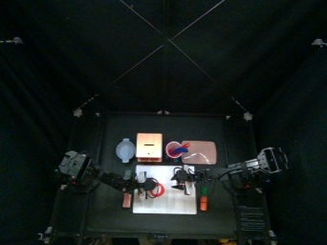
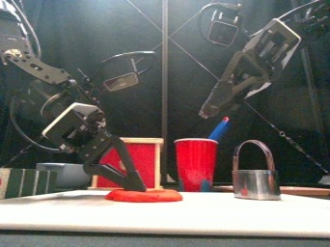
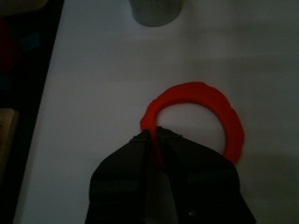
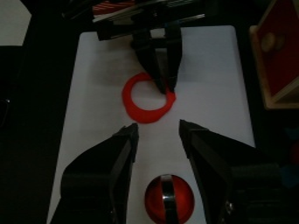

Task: Get the cutter from the drawer then cut the dough then place the extra dough in the bowl
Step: Place the extra dough in the bowl

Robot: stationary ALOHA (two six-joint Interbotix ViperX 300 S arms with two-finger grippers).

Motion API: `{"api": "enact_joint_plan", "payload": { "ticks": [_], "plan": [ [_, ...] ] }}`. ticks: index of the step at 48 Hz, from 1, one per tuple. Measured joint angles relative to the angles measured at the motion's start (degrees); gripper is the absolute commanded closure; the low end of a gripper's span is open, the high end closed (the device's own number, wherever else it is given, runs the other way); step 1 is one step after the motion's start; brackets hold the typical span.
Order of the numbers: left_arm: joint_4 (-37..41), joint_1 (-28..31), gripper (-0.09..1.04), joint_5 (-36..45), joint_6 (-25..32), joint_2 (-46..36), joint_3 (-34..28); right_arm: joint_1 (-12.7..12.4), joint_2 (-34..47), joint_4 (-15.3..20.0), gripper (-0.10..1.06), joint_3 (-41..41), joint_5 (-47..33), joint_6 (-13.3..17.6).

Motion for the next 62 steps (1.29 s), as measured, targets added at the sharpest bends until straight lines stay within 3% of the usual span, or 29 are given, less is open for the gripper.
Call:
{"api": "enact_joint_plan", "payload": {
  "ticks": [9, 21, 32, 39, 51, 62],
  "plan": [
    [0.70, 0.88, 0.37, -5.36, 5.54, -6.24, 0.00, -0.09, 0.00, 0.00, 0.17, 0.00, -0.09, -0.09],
    [-0.44, 2.02, 0.37, -14.33, 22.24, -19.42, 3.08, -0.53, 0.00, 0.00, 0.17, 0.00, -0.18, -0.09],
    [-13.71, 7.56, 0.37, -15.47, 40.43, -30.94, 6.77, -0.88, 0.09, 0.00, 0.17, 0.00, -0.09, -0.09],
    [-21.01, 9.93, 0.36, -16.17, 48.08, -37.53, 10.20, -1.23, 0.09, -0.18, 0.17, 0.00, -0.26, -0.18],
    [-29.71, 11.69, 0.36, -16.35, 50.10, -47.99, 17.23, -2.02, 0.09, -0.62, 0.17, 0.00, -0.53, -0.18],
    [-34.98, 12.22, 0.34, -16.35, 49.83, -50.10, 22.15, -2.11, 0.70, -0.62, 0.17, 0.00, -0.79, -0.26]
  ]
}}
